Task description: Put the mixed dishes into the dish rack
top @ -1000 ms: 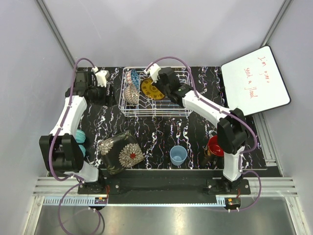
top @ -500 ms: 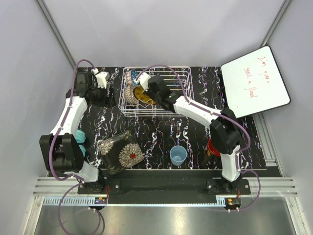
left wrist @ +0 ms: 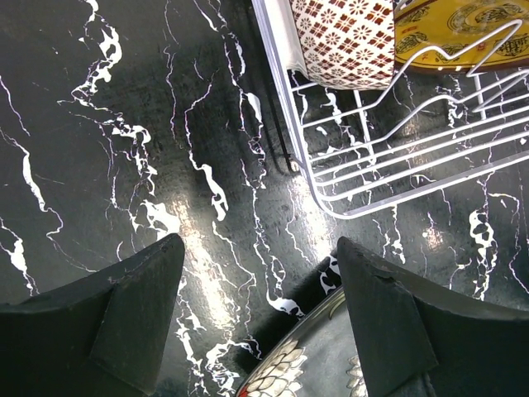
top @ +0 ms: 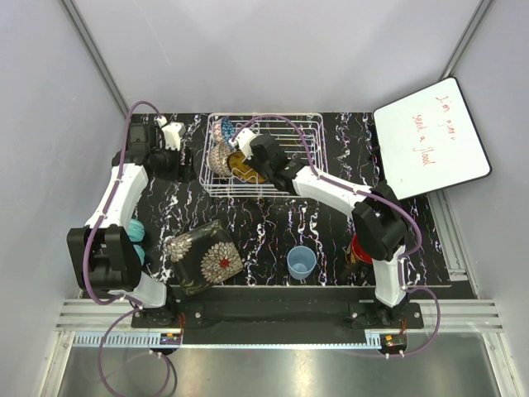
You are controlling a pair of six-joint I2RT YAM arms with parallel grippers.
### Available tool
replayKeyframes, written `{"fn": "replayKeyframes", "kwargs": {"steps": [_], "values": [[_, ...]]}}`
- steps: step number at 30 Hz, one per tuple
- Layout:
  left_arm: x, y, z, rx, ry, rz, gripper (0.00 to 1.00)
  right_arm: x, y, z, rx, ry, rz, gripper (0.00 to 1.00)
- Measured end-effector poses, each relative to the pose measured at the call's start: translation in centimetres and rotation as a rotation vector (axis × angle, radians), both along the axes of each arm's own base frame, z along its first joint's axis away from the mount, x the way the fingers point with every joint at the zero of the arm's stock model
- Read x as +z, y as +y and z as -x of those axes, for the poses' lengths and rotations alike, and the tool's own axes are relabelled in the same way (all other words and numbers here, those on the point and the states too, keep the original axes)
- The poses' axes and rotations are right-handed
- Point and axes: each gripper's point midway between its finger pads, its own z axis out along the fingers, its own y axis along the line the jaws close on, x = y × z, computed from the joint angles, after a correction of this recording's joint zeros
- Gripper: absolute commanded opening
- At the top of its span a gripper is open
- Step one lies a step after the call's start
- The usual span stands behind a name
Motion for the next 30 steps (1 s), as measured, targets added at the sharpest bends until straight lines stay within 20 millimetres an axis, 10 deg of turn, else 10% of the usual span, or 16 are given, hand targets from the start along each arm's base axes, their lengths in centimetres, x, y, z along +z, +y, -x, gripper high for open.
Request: {"fn": "replayKeyframes", "kwargs": {"steps": [16, 17, 25, 30], "values": [[0.0, 0.3, 0.0, -0.009, -0.007, -0.020, 0.82, -0.5, 0.3, 0.4, -0.047, 0.029, -0.054, 0.79], [0.0, 0.3, 0.0, -0.008, -0.008, -0.023, 0.82, -0.3, 0.0, 0.1, -0.069, 0.017, -0.049, 0.97], [1.6, 1.2, 0.1, -0.019, -0.058, -0.060, 0.84, 3.9, -4.2, 0.2, -0.280, -0.081, -0.077, 1.00], [3.3, 2.4, 1.8, -0.097, -0.096, -0.139, 0.85, 9.2, -6.7, 4.5, -0.305, -0.040, -0.262, 1.00]]}}
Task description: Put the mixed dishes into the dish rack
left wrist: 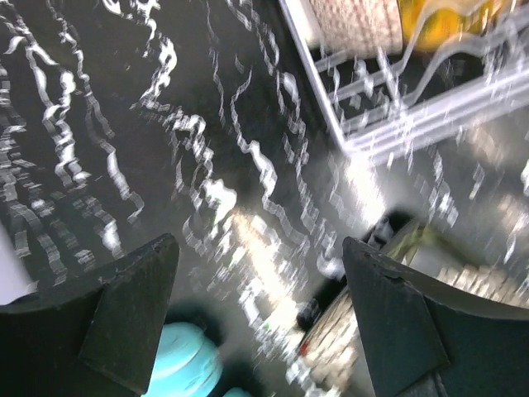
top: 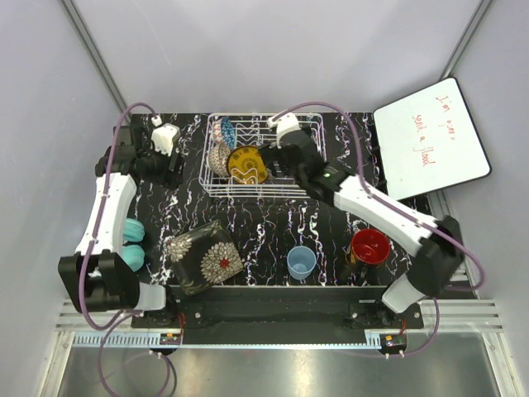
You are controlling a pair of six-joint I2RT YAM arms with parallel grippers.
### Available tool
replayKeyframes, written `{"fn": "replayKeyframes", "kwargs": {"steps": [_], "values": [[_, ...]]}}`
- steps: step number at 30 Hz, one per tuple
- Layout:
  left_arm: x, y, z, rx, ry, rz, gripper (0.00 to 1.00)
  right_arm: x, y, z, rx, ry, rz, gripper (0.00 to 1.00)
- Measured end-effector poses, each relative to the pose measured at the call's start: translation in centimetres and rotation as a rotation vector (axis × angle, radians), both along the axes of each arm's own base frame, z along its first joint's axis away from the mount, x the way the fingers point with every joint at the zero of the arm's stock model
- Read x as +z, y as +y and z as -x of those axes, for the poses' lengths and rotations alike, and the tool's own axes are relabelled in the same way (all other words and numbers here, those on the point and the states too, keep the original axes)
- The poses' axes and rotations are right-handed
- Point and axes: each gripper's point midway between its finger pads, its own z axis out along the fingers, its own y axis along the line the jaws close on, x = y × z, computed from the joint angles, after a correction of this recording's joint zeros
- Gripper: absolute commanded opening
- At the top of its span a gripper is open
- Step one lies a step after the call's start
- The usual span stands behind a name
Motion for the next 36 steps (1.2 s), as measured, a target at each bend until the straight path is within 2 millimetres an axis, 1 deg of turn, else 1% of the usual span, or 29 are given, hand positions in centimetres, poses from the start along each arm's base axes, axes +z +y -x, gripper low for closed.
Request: {"fn": "replayKeyframes", "kwargs": {"steps": [2, 3, 4, 5, 7, 10, 12, 13, 16, 19, 20, 22, 25, 30, 36], "values": [[0.4, 0.4, 1.4, -0.060, -0.007, -0.055, 0.85, 1.3, 0.2, 2.2, 0.050, 0.033, -0.104, 0.98], [0.4, 0.5, 2.4, -0.093, -0.009, -0.085, 0.85, 1.5, 0.6, 3.3, 0.090, 0.060, -0.153, 0.97], [0.0, 0.6, 3.7, -0.133, -0.003, -0.119, 0.85, 1.2, 1.2, 4.5, 0.136, 0.101, -0.195, 0.94], [-0.5, 0.7, 4.8, -0.159, 0.010, -0.141, 0.86, 0.6, 1.7, 5.2, 0.168, 0.134, -0.217, 0.93], [-2.6, 1.0, 7.5, -0.216, 0.060, -0.195, 0.86, -1.8, 3.1, 7.0, 0.247, 0.235, -0.247, 0.91], [-6.2, 1.4, 11.5, -0.280, 0.175, -0.239, 0.82, -7.2, 4.6, 9.8, 0.335, 0.428, -0.251, 0.90], [-7.7, 1.5, 13.1, -0.299, 0.236, -0.248, 0.82, -10.2, 5.5, 11.3, 0.378, 0.545, -0.250, 0.88], [-8.1, 1.4, 13.4, -0.303, 0.250, -0.252, 0.81, -11.7, 6.0, 12.0, 0.402, 0.608, -0.254, 0.87], [-8.5, 1.2, 13.4, -0.306, 0.250, -0.257, 0.81, -14.3, 7.5, 13.5, 0.465, 0.735, -0.270, 0.85], [-9.6, 1.0, 13.5, -0.312, 0.233, -0.287, 0.81, -15.9, 9.0, 14.0, 0.516, 0.808, -0.294, 0.84], [-10.2, 0.9, 13.8, -0.320, 0.238, -0.300, 0.81, -16.4, 9.6, 14.1, 0.538, 0.830, -0.308, 0.81], [-11.4, 0.8, 14.3, -0.336, 0.254, -0.326, 0.81, -17.2, 10.4, 14.3, 0.566, 0.860, -0.325, 0.79], [-12.9, 1.0, 15.0, -0.346, 0.285, -0.349, 0.81, -18.0, 11.0, 14.6, 0.588, 0.890, -0.342, 0.77], [-14.2, 1.7, 14.3, -0.325, 0.281, -0.387, 0.79, -19.0, 12.1, 15.5, 0.631, 0.921, -0.347, 0.76], [-15.6, 2.3, 13.9, -0.306, 0.263, -0.423, 0.77, -20.5, 14.2, 16.9, 0.689, 0.963, -0.335, 0.74]]}}
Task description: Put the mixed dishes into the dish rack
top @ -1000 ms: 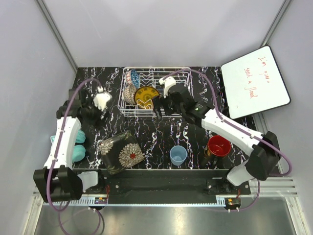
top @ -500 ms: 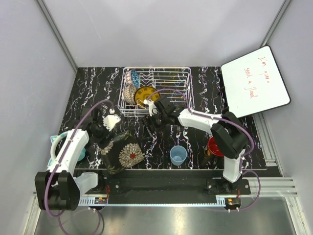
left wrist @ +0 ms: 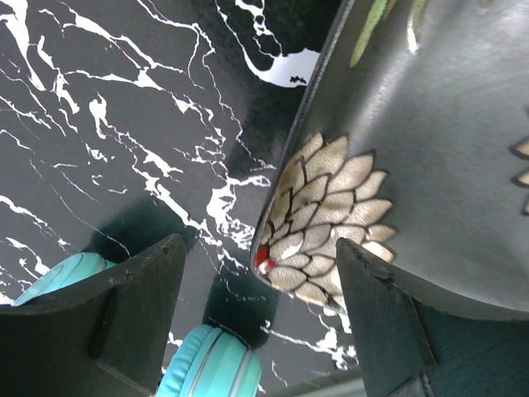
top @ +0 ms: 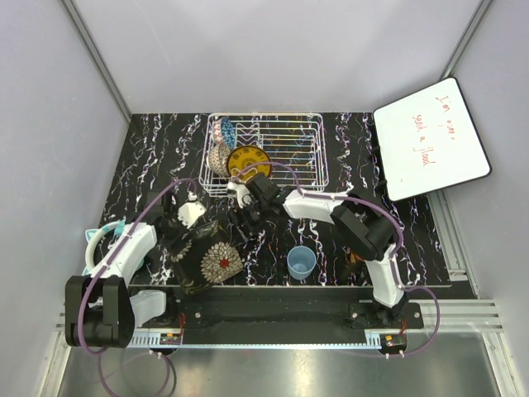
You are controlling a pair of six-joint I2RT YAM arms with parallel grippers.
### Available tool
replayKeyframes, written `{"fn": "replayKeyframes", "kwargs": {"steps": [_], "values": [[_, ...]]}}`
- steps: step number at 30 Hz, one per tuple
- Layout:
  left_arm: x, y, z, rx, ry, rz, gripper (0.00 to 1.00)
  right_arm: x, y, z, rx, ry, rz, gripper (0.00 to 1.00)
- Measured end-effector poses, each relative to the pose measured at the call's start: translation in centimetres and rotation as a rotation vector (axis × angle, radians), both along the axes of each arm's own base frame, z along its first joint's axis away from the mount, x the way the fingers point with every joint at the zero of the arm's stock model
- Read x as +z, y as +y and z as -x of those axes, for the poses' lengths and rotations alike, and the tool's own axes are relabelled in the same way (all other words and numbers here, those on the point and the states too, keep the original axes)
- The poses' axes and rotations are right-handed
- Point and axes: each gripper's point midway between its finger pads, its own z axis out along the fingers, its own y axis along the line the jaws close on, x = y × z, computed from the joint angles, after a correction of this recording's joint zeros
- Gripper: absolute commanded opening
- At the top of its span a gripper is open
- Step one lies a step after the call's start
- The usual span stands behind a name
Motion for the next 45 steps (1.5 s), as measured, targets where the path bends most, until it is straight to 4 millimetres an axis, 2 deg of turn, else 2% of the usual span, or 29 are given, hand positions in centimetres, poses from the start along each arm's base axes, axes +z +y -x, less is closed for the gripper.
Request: {"fn": "replayKeyframes", "kwargs": {"steps": [6, 12, 14, 18, 24, 29, 39, 45], "values": [[-0.3, 0.0, -0.9, -0.005, -0.048, -0.005, 0.77, -0.6, 2.1, 1.2, 0.061, 0.027, -0.020, 0.65], [-0.7, -0.2, -1.7, -0.001, -0.061, 0.008, 0.76, -0.8, 3.4, 1.6, 0.092, 0.039, -0.034, 0.56], [-0.8, -0.3, -2.1, 0.002, -0.069, 0.012, 0.76, -0.9, 3.5, 1.5, 0.095, 0.041, -0.036, 0.54], [-0.9, -0.5, -2.9, 0.007, -0.090, 0.022, 0.76, -1.2, 3.8, 1.6, 0.102, 0.055, -0.030, 0.42], [-0.9, -0.5, -3.3, 0.023, -0.108, 0.030, 0.75, -1.5, 3.9, 1.4, 0.086, 0.101, 0.002, 0.38], [-0.8, -0.5, -3.3, 0.035, -0.108, 0.035, 0.75, -1.6, 3.9, 1.4, 0.081, 0.112, 0.016, 0.00], [0.3, 0.2, -3.4, 0.111, -0.067, 0.058, 0.77, -1.7, 4.1, 0.8, 0.081, 0.063, 0.027, 0.00], [3.2, 1.7, -5.8, 0.187, -0.113, 0.078, 0.78, -1.2, 3.5, -0.4, 0.046, -0.029, 0.055, 0.00]]}}
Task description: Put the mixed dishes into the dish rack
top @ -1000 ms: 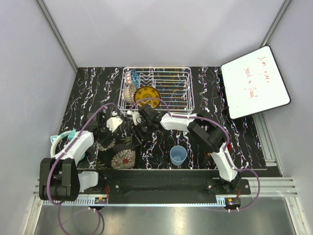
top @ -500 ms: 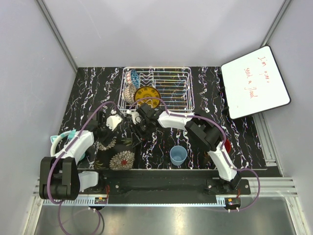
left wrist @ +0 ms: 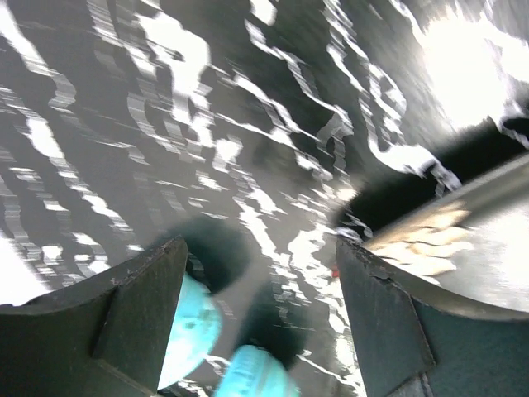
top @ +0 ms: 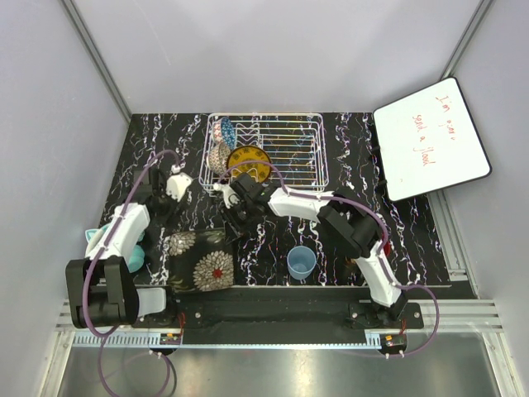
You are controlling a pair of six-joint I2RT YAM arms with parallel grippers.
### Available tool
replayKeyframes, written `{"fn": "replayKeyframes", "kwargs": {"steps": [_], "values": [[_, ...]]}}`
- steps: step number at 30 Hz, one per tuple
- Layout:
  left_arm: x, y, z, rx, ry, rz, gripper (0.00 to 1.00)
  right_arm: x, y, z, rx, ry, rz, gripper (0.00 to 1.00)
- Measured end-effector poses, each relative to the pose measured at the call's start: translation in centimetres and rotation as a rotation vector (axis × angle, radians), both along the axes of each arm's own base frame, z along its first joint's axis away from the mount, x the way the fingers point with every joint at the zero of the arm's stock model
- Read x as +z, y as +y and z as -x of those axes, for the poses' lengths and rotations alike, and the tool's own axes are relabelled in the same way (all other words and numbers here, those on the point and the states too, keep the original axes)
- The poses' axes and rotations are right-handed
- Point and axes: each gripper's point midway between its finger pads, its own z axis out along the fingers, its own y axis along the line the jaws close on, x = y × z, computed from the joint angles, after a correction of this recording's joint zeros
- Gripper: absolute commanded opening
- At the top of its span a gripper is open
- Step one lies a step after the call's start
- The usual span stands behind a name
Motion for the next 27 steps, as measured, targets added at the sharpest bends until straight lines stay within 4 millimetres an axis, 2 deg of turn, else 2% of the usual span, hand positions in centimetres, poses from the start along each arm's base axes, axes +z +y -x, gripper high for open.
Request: {"fn": "replayKeyframes", "kwargs": {"steps": [4, 10, 13, 14, 17, 18, 19, 21, 27], "values": [[1.8, 0.8, -1.6, 0.028, -0.053, 0.003, 0.79, 0.1, -1.7, -1.8, -0.056, -0.050, 0.031, 0.00], [1.4, 1.9, -0.6, 0.018, -0.017, -0.015, 0.78, 0.4, -5.2, -5.3, -0.156, -0.114, 0.072, 0.00], [0.4, 1.7, 0.5, -0.023, 0.026, -0.018, 0.77, 0.6, -6.1, -6.7, -0.206, -0.118, 0.078, 0.17], [0.0, 1.6, 1.0, -0.037, 0.044, -0.015, 0.77, 0.6, -6.1, -6.9, -0.214, -0.117, 0.080, 0.27], [-0.5, 1.0, 2.1, -0.076, 0.088, -0.008, 0.76, 0.5, -6.2, -6.9, -0.220, -0.113, 0.083, 0.40], [-0.6, 0.9, 2.3, -0.086, 0.097, -0.009, 0.77, 0.4, -6.2, -6.8, -0.220, -0.110, 0.082, 0.51], [-0.6, 0.6, 2.5, -0.105, 0.107, -0.012, 0.76, 0.2, -6.4, -6.5, -0.220, -0.104, 0.083, 0.55], [-0.5, -0.1, 2.9, -0.146, 0.110, -0.020, 0.76, -0.4, -7.1, -5.4, -0.215, -0.076, 0.093, 0.59], [-0.1, -3.0, 3.9, -0.271, 0.111, -0.034, 0.75, 0.1, -8.6, -4.3, -0.225, -0.079, 0.106, 0.59]]}}
